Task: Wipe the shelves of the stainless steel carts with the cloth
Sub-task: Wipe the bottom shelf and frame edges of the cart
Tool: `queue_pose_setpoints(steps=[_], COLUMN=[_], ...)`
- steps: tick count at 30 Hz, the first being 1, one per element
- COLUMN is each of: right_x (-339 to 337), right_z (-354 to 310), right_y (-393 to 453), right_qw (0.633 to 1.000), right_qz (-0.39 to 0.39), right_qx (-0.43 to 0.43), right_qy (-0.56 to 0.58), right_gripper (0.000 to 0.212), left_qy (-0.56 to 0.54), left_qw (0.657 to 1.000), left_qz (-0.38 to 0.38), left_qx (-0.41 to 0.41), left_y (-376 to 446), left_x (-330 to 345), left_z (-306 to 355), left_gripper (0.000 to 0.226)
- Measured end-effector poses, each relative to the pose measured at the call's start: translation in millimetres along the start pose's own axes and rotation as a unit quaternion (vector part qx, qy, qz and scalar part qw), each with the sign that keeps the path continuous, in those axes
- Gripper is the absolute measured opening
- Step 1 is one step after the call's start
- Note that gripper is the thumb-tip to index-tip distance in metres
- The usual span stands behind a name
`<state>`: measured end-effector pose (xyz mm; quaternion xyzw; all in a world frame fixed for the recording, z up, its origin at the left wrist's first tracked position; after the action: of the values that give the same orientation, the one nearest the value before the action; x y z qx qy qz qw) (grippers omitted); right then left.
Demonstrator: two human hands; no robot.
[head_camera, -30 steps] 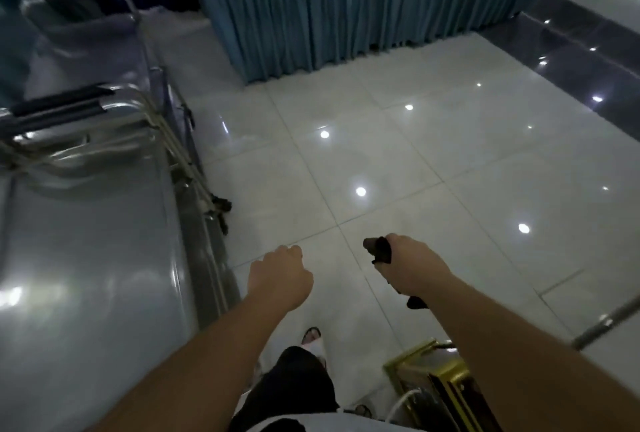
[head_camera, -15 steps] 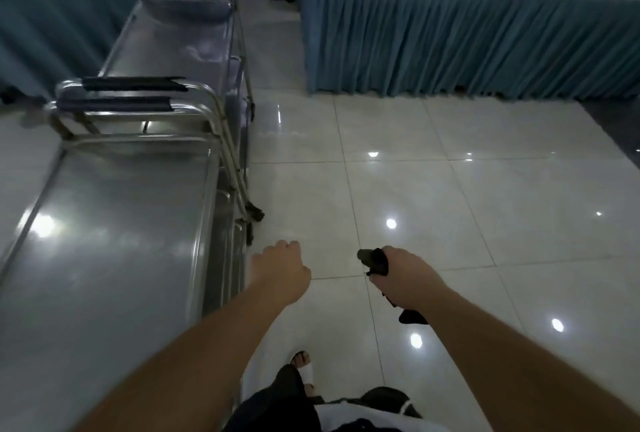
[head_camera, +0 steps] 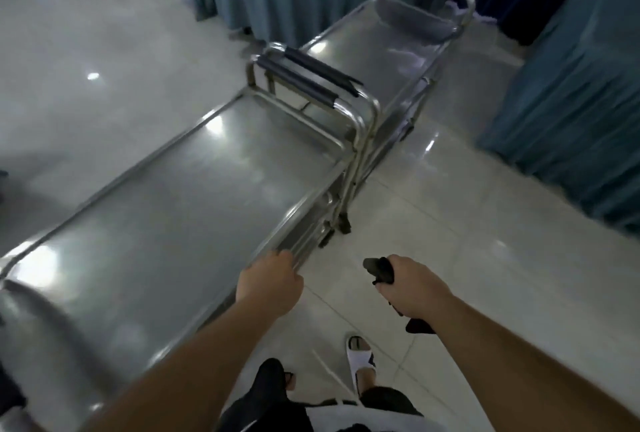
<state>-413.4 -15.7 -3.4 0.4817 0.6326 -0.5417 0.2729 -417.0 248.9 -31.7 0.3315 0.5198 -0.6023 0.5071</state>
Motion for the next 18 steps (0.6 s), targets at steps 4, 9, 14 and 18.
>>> queue_pose_setpoints(steps=[4,9,14,18], right_x=[-6,12,59,110], right_z=[-18,-22,-38,-61], right_y=[48,71,49,13], right_qw=[0.993,0.980,0.957,0.933], right_qz=[-0.050,-0.101,-0.139,-0.178], right_qx=[-0.103,-0.165,-0.221,-0.263], right_qy=[-0.010,-0.046,-0.130,-0.168], right_gripper=[0.022,0.026,0.032,0.032], left_qy=[-0.053,-0.092,-0.127,-0.147], left_qw=[0.987,0.957,0.922,0.896], left_qz=[-0.002,-0.009,0.019,0.004], left_qx=[-0.153,-0.274,-0.365,-0.418], left_y=[-29,-101,-162,-209], left_x=[15,56,83,118], left_z=[-18,-20,-38,-62], left_gripper=[0.028,0.040,0.048,0.049])
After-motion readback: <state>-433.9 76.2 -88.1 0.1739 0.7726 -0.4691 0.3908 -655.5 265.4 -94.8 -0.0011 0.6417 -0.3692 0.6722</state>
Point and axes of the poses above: each hand's wrist, its own y-axis towards the middle knuckle, its own x-axis out of the palm, z = x × y, the point moved 6 cm from there along y, towards the middle knuckle, and after that the axes turned 12 degrees about z, right-handed, at the moved point
